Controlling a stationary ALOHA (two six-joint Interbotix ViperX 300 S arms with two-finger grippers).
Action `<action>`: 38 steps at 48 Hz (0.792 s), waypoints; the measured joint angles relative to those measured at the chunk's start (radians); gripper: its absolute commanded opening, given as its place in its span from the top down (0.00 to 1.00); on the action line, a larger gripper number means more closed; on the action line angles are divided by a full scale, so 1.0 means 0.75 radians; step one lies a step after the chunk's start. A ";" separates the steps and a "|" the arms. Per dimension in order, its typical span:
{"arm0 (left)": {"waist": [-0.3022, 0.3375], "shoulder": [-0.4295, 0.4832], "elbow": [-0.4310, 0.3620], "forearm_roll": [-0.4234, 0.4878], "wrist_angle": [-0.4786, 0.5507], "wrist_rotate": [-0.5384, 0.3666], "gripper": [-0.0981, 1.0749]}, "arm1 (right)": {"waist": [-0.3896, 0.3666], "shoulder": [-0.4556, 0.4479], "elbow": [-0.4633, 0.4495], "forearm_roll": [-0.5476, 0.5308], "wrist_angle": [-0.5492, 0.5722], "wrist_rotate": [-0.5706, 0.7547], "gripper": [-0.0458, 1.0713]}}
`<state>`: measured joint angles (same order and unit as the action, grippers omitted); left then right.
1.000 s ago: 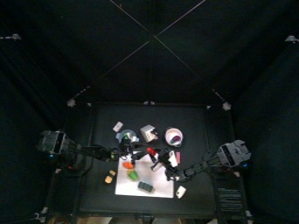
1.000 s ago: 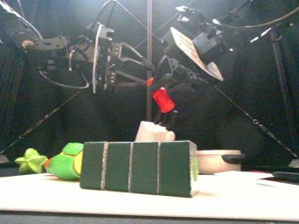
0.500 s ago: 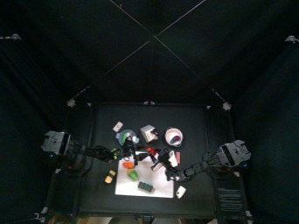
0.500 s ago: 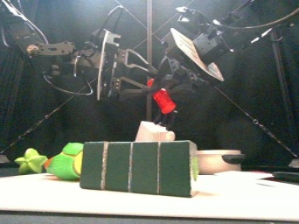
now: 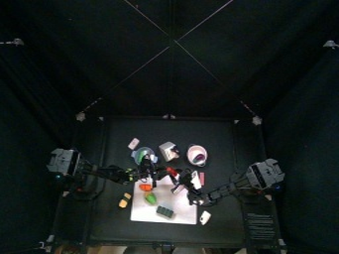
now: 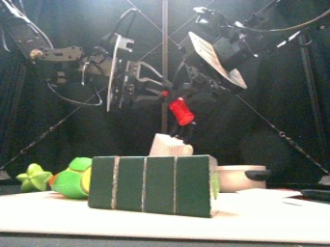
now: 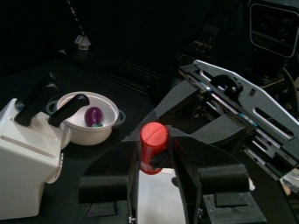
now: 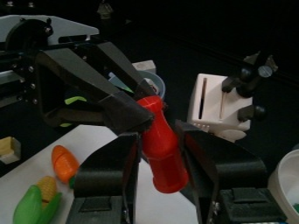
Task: Stand up ketchup bottle
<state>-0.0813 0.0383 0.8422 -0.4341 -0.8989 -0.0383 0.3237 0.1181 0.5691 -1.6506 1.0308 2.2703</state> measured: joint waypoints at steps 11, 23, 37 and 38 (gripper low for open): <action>0.000 0.002 0.002 0.002 0.002 0.004 0.43 | -0.002 0.000 -0.039 0.110 -0.045 -0.121 0.38; 0.004 0.002 0.002 0.000 0.004 0.008 0.43 | 0.002 0.000 -0.076 0.219 -0.090 -0.305 0.19; 0.008 0.002 0.022 0.000 0.029 0.010 0.43 | 0.012 -0.043 -0.074 0.321 -0.096 -0.442 0.14; 0.008 0.002 0.025 0.000 0.031 0.010 0.43 | 0.014 -0.051 -0.070 0.331 -0.094 -0.442 0.14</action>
<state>-0.0752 0.0399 0.8606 -0.4341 -0.8759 -0.0307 0.3344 0.0798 0.5170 -1.4021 0.9603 1.9390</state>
